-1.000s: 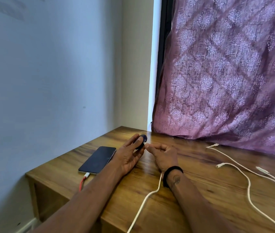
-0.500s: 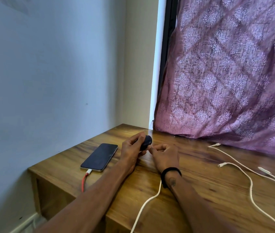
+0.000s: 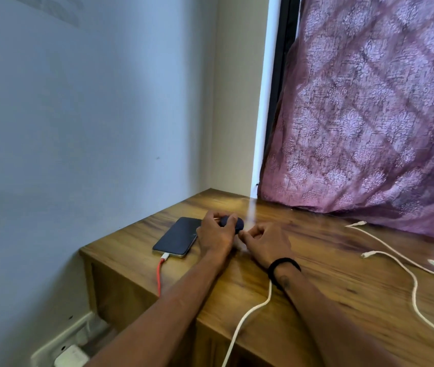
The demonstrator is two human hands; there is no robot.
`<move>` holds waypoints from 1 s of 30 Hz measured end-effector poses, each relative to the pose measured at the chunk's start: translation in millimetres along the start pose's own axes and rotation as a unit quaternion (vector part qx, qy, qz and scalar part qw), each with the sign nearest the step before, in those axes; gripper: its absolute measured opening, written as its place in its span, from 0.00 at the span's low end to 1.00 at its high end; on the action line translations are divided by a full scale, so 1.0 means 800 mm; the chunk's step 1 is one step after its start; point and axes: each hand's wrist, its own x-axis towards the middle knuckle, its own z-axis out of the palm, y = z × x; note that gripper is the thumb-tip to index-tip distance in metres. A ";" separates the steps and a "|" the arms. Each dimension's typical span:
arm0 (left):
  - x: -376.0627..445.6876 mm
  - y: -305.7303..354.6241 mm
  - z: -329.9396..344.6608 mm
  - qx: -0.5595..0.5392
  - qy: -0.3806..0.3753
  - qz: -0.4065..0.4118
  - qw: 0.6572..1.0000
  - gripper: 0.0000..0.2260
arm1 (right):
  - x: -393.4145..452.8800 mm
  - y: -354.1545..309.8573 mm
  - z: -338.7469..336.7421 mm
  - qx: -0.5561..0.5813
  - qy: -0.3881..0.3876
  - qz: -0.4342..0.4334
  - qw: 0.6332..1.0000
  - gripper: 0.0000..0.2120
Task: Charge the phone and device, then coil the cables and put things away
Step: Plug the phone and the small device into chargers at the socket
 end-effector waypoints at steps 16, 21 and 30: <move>-0.187 -0.012 -0.226 0.002 0.134 0.179 0.975 0.03 | -0.087 -0.056 -0.016 -0.056 -0.027 -0.043 0.997 0.25; -0.233 -0.185 -0.318 -0.109 0.292 -0.207 0.927 0.10 | -0.193 -0.137 0.000 0.040 0.011 -0.219 0.975 0.06; -0.244 -0.274 -0.321 -0.195 0.152 -0.412 0.877 0.12 | -0.302 -0.065 0.291 0.043 -0.228 -0.141 0.963 0.05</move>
